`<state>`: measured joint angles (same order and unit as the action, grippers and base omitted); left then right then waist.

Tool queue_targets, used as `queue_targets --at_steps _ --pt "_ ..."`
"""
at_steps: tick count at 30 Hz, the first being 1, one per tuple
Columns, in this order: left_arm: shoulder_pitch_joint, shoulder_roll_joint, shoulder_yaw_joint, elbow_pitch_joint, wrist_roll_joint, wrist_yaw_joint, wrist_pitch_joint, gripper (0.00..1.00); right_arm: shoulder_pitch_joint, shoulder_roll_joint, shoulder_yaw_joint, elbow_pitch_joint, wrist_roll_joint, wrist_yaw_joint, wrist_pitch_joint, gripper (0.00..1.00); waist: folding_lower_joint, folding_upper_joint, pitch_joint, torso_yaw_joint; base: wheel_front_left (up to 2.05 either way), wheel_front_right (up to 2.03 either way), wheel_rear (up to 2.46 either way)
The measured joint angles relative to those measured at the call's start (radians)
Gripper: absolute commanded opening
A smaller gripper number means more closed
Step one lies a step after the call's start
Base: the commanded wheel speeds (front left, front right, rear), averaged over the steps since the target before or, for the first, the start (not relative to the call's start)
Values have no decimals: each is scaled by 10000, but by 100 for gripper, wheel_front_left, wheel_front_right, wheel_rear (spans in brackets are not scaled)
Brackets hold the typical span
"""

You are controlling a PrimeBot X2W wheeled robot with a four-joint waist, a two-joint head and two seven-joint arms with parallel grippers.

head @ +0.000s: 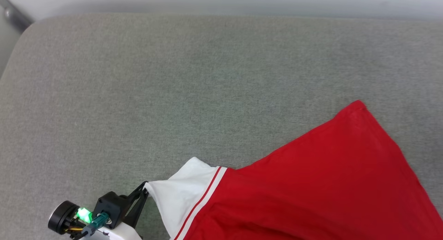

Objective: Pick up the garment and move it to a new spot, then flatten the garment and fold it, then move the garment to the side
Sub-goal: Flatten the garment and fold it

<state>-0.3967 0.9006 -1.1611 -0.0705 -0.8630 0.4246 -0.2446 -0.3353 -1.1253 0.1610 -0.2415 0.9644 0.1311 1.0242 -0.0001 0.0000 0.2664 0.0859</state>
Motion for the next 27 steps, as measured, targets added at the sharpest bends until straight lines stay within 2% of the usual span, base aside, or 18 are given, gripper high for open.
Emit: queue_targets --at_steps 6,9,14,19,26,27 --pt "-431 -309 4 0 270 -38 27 0 -2777 1356 1687 928 -965 0 1590 100 1 0 690 450 0 0 0" --pt "-539 -382 13 -4 376 -33 23 0 -3720 2127 2424 1584 -1417 0 1950 100 1 0 1061 675 0 0 0" --pt "-792 -552 65 -38 545 -25 -6 0 -4554 2895 3369 2711 -1965 0 2067 100 1 0 1669 968 0 0 0" --pt "-904 -652 75 -44 669 -25 -12 0 -4694 3114 4117 3488 -2063 0 1816 100 2 0 2082 1183 0 0 0" --pt "-1001 -696 94 -17 663 -21 -17 0 -4828 2920 4826 3714 -1871 -2 1317 100 1 0 2205 1189 0 0 0" --pt "-1001 -696 94 6 658 -21 -19 0 -4840 2918 4890 3758 -1814 0 1183 15 1 0 2176 1171 0 0 0"
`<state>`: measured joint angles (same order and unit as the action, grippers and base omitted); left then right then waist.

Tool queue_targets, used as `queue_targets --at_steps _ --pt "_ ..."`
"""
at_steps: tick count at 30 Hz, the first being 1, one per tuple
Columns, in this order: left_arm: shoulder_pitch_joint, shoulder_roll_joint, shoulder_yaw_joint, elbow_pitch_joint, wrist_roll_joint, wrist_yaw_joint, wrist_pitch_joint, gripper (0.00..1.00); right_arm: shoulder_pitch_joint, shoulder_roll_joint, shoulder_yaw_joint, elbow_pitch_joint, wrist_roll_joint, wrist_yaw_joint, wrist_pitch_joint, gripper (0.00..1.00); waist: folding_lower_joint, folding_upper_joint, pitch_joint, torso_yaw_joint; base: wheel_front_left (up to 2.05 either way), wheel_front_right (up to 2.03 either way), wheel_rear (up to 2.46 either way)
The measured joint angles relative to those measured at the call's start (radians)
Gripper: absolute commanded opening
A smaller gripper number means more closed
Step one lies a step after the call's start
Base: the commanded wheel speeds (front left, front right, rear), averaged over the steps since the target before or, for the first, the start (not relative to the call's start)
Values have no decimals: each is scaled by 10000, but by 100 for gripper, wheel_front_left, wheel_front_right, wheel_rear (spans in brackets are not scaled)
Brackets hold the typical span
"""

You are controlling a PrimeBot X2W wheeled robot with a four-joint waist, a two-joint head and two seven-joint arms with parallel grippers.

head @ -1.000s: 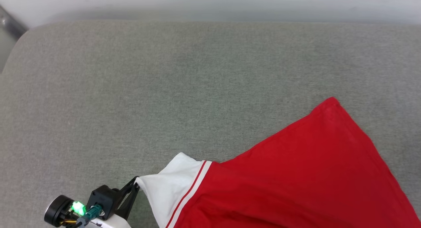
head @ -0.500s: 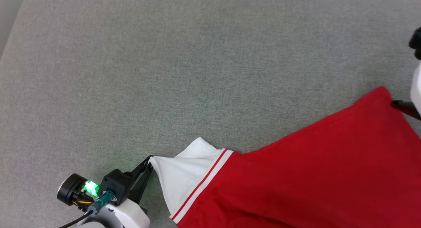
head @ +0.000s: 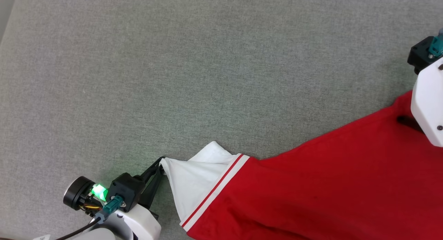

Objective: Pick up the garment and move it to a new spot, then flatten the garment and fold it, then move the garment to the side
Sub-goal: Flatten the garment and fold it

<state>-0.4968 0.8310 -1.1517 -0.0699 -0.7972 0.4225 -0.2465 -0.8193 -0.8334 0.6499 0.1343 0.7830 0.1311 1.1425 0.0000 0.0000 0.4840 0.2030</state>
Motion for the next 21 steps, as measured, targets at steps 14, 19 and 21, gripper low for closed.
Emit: queue_targets --at_steps 14,19,21 --pt "86 -59 -48 602 -265 -320 17 0 74 44 614 33 428 0 -3122 0 1 0 -1852 -432 0 0 0" --pt "-497 272 86 623 -40 -458 211 0 103 -173 460 -351 437 0 -4274 0 0 0 -2721 -727 0 0 0" --pt "-880 334 274 489 33 -443 301 0 102 -203 316 -414 412 0 -4717 0 0 0 -2998 -887 0 0 0"
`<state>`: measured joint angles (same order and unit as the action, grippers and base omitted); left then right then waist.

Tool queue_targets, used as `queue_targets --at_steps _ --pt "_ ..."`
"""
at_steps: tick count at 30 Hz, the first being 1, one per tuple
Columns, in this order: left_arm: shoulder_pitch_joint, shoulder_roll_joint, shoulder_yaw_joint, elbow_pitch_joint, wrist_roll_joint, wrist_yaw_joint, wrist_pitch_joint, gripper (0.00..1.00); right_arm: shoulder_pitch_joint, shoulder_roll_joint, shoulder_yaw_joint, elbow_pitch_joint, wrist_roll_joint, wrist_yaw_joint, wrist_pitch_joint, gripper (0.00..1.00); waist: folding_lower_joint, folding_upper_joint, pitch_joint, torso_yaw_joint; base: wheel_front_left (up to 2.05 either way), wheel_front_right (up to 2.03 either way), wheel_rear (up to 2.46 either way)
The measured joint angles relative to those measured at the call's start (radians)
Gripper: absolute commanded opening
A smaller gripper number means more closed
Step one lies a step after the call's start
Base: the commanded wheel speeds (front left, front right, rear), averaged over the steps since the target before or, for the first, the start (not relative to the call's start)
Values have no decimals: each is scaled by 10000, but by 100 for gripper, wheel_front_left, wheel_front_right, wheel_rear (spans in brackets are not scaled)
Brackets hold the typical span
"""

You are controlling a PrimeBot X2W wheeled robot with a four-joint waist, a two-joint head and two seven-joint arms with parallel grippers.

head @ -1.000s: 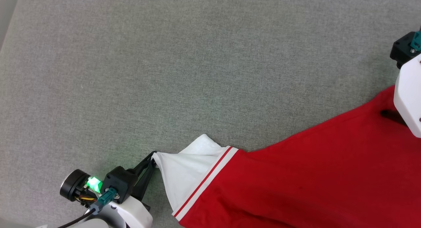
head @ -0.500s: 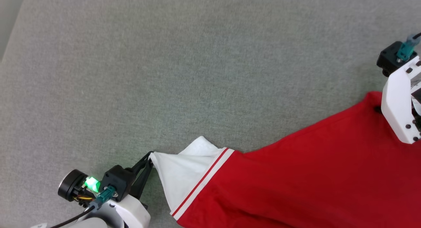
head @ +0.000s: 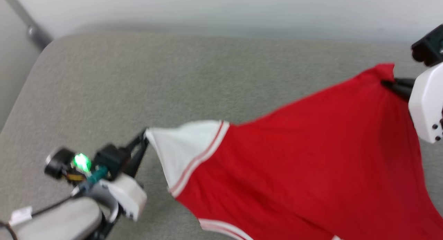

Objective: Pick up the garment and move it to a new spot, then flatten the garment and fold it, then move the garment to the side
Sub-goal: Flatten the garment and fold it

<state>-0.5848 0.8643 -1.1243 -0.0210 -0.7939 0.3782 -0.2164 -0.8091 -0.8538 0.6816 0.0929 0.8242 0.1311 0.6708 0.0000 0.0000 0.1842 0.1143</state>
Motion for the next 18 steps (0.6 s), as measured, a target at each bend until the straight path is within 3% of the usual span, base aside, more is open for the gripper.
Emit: queue_targets --at_steps 8,18 --pt "-2178 -267 761 104 364 -374 261 0 -450 274 -813 -159 -786 0 -1444 0 0 0 -343 -784 0 0 0" --pt "-5920 -1116 1661 1237 1080 -1220 756 0 -2843 1446 -2040 510 -2393 0 -2339 0 0 0 812 -1115 0 0 0"
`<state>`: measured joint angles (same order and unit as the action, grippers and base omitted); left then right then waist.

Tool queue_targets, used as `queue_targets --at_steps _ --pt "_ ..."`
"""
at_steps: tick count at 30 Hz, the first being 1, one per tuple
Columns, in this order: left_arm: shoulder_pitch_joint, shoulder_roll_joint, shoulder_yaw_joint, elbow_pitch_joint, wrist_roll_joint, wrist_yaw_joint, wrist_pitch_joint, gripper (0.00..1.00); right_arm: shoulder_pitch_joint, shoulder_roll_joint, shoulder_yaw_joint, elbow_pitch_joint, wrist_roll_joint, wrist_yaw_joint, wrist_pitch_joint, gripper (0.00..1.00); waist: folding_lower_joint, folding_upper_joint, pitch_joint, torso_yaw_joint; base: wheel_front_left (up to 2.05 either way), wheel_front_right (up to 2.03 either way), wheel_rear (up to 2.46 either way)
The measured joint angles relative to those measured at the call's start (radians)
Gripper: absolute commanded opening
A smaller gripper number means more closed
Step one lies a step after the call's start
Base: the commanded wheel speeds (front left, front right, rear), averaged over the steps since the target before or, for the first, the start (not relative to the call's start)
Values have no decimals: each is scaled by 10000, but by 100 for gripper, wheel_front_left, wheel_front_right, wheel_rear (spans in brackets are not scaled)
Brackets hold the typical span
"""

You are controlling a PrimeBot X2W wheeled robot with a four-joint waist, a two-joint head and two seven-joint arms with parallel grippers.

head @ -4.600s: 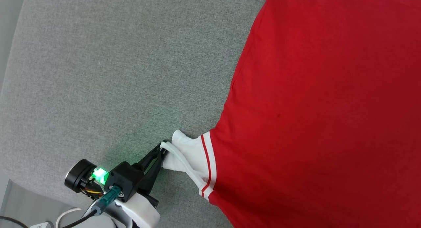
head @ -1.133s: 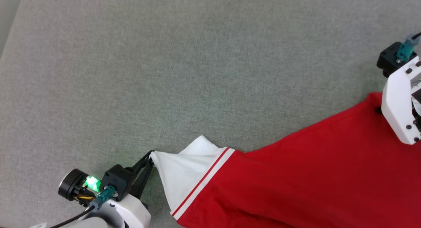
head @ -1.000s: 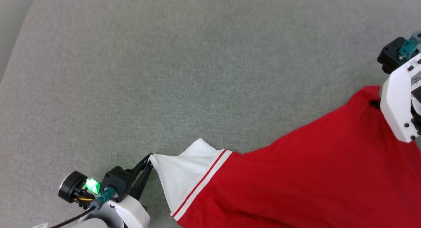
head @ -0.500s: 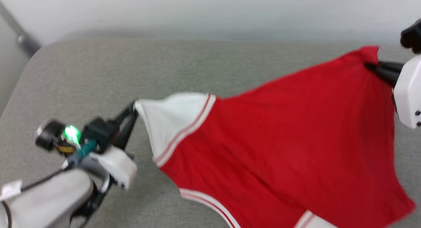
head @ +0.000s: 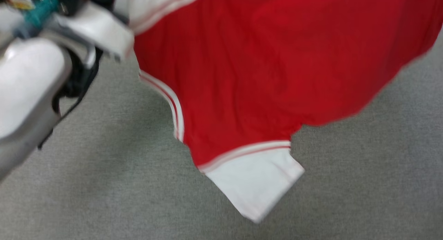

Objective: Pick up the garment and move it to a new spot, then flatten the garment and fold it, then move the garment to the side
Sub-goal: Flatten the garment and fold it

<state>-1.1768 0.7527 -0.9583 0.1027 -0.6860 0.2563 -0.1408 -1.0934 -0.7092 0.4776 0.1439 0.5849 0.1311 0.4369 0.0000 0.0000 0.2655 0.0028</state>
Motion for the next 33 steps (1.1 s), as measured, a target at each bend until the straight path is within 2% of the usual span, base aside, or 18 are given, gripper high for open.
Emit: queue_targets --at_steps 1,4,10,16,24,33 --pt "-1394 -433 236 481 286 -276 94 0 -1111 512 -320 385 -570 0 -268 0 0 0 549 -54 0 0 0" --pt "-2766 -775 330 1143 667 -667 180 0 -2218 884 -382 890 -1177 0 -431 0 1 0 1121 -92 0 0 0" --pt "-5610 -1204 663 2704 1313 -1338 295 0 -4753 1317 -203 1942 -2142 0 -790 0 1 0 2228 -148 0 0 0" --pt "-7649 -1643 867 4102 1668 -1833 100 0 -6915 1662 -29 3256 -2777 0 -1400 0 2 0 3062 -229 0 0 0" --pt "-8464 -2127 1011 5670 1595 -2207 -483 0 -8460 2090 378 5137 -3108 0 -2291 0 1 -1 3340 -42 0 0 0" --pt "-7869 -2364 853 6592 1423 -2483 -853 0 -7950 2556 1304 6631 -2429 0 -3114 0 2 -1 3554 34 0 0 0"
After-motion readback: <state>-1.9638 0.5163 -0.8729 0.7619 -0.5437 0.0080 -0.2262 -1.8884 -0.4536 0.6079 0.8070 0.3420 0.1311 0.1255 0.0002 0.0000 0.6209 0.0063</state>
